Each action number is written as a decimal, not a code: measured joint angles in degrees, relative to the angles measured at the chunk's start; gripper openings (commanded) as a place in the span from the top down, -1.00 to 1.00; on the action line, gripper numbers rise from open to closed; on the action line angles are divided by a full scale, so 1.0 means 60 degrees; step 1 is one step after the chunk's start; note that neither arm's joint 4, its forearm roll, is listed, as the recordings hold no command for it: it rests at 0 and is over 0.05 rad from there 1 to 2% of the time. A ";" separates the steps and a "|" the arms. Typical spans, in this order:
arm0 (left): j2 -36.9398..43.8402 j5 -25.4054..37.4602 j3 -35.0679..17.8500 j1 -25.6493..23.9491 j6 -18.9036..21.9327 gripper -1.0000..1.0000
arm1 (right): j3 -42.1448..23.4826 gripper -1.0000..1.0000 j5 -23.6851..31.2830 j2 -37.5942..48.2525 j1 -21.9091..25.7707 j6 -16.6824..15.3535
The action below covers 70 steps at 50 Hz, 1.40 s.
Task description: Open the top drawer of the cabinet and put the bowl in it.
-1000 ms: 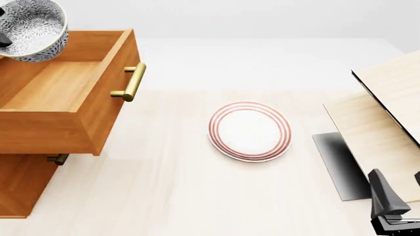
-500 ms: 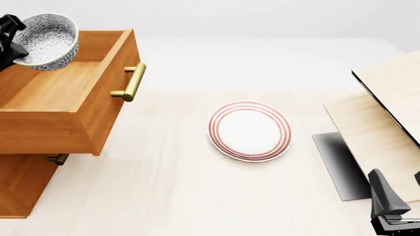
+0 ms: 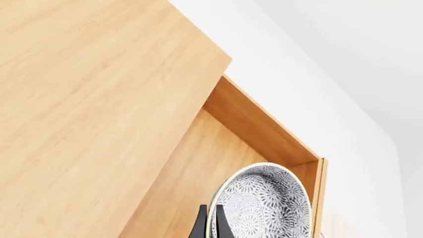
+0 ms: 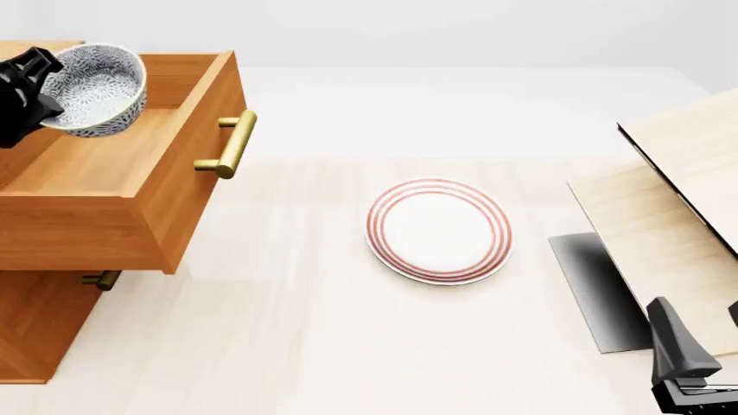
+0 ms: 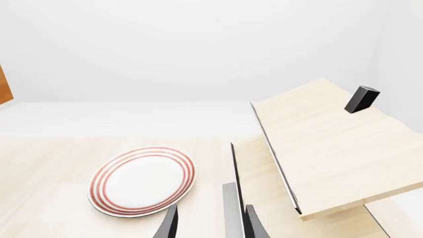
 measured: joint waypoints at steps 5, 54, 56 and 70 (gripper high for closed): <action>0.0102 -0.0127 0.0091 0.0004 -0.0018 1.00 | 0.0000 -1.00 0.0000 0.0000 0.0000 0.0000; 0.1426 -0.0990 0.0258 0.0099 0.0085 1.00 | 0.0000 -1.00 0.0000 0.0000 0.0000 0.0000; 0.1434 -0.1007 0.0260 0.0102 0.0089 1.00 | 0.0000 -1.00 0.0000 0.0000 0.0000 0.0000; 0.1390 -0.0903 0.0139 0.0114 0.0150 -1.00 | 0.0000 -1.00 0.0000 0.0000 0.0000 0.0000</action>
